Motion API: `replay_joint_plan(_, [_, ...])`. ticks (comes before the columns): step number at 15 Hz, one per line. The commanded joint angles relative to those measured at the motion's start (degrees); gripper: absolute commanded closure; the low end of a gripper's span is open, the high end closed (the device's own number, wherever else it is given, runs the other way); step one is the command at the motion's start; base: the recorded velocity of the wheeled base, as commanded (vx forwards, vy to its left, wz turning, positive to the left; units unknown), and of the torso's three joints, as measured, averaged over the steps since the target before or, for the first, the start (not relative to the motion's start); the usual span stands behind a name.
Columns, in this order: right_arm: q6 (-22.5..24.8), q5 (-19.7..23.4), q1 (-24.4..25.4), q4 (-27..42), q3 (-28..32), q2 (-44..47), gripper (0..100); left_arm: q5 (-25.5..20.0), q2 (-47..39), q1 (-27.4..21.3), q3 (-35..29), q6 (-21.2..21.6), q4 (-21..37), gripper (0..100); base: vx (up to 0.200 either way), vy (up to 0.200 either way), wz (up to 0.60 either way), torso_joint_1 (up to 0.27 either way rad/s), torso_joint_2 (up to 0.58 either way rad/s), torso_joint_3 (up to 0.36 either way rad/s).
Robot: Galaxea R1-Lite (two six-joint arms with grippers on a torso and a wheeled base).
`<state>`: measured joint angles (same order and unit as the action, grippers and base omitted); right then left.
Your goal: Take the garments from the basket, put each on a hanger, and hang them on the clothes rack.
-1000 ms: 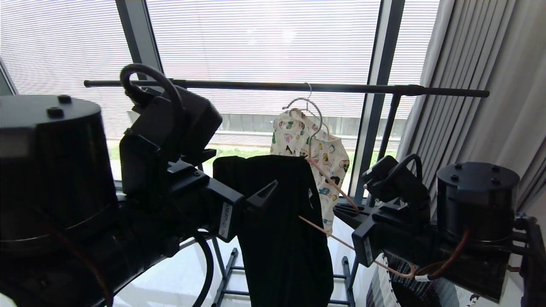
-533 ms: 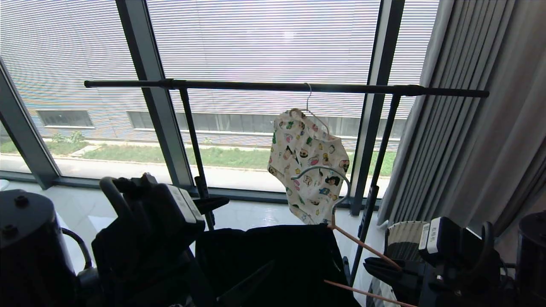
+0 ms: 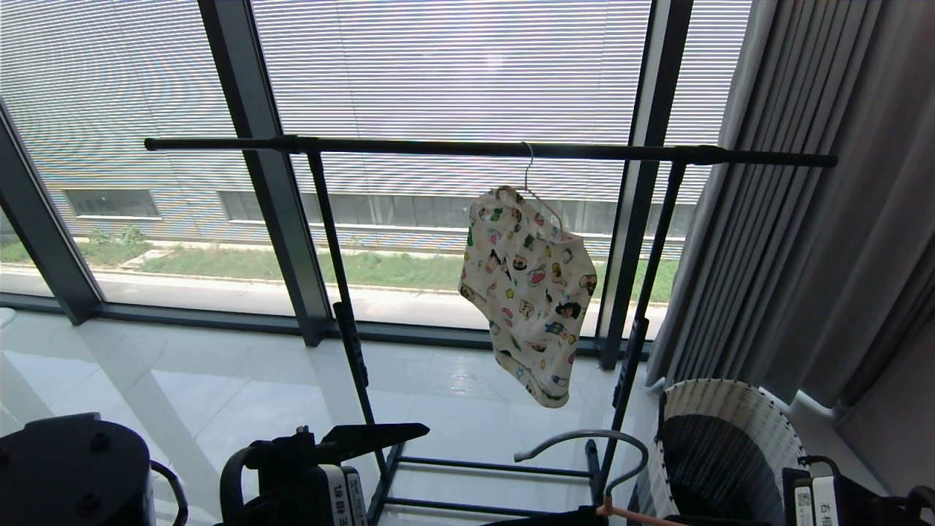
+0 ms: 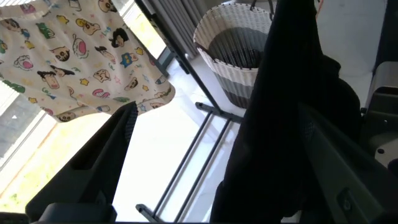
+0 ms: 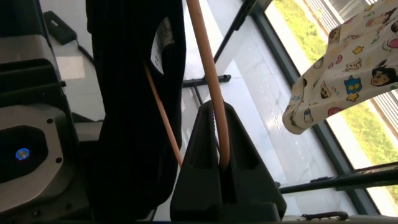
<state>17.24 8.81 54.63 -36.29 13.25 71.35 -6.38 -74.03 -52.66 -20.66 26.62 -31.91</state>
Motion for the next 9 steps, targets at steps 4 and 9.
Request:
replay_joint_plan(4, [0.1, -0.1, 2.2, 0.0, 3.2, 2.1, 100, -1.7, -2.5, -3.0, 0.4, -0.3, -0.1, 0, 0.000, 0.000, 0.00, 0.000, 0.00, 0.000])
replay_joint_plan(9, [1.2, -0.4, 4.5, 0.0, 4.0, 1.9, 100, -2.0, -3.4, -2.9, 0.4, -1.3, -0.1, 100, 0.000, 0.000, 0.00, 0.000, 0.00, 0.000])
